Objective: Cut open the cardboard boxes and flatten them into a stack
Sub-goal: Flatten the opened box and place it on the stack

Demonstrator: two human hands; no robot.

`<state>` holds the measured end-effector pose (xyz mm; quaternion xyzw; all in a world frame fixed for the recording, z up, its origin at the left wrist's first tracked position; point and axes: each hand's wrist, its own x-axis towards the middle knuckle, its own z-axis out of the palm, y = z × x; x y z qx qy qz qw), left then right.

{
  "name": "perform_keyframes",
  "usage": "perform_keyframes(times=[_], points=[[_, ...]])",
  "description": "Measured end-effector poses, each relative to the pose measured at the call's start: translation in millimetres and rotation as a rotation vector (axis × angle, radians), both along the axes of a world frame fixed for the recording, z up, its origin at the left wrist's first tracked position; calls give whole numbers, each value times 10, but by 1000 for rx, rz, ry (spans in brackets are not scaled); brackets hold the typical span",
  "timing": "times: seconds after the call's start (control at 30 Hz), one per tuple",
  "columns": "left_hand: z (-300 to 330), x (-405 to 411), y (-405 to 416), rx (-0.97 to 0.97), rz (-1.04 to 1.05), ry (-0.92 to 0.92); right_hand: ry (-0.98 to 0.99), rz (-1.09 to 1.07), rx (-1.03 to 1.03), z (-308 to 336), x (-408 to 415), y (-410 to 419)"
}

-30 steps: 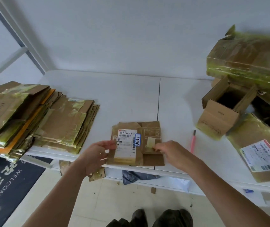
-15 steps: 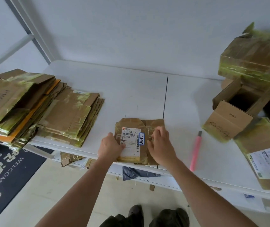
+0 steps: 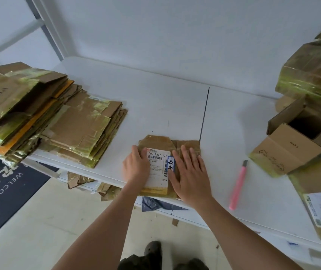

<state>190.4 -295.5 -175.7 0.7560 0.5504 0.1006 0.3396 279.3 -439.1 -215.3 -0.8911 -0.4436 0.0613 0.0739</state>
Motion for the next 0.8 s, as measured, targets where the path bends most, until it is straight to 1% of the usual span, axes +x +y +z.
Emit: perform_keyframes(times=[0.1,0.27,0.37,0.47,0.6,0.67,0.73,0.8], points=[[-38,-30,-63,24,28,-10,5,20,14,12,11,-14],[-89,-30,-103,180,52,2,-5,26,66,28,15,21],[-123,-33,-126,234,67,-43,-29,3,145,24,3,16],[-171,-33,-139,266,122,-151,-33,-6,269,13,-16,-15],[-212,-69,-150,290,146,-364,-52,8,522,17,0,-48],[-188,-106,-199,286,143,-434,-50,3,634,20,-3,-90],[-176,-189,-270,236,196,-521,-26,-47,709,22,-61,-183],[-129,-322,-263,139,330,-647,38,-123,776,17,-122,-263]])
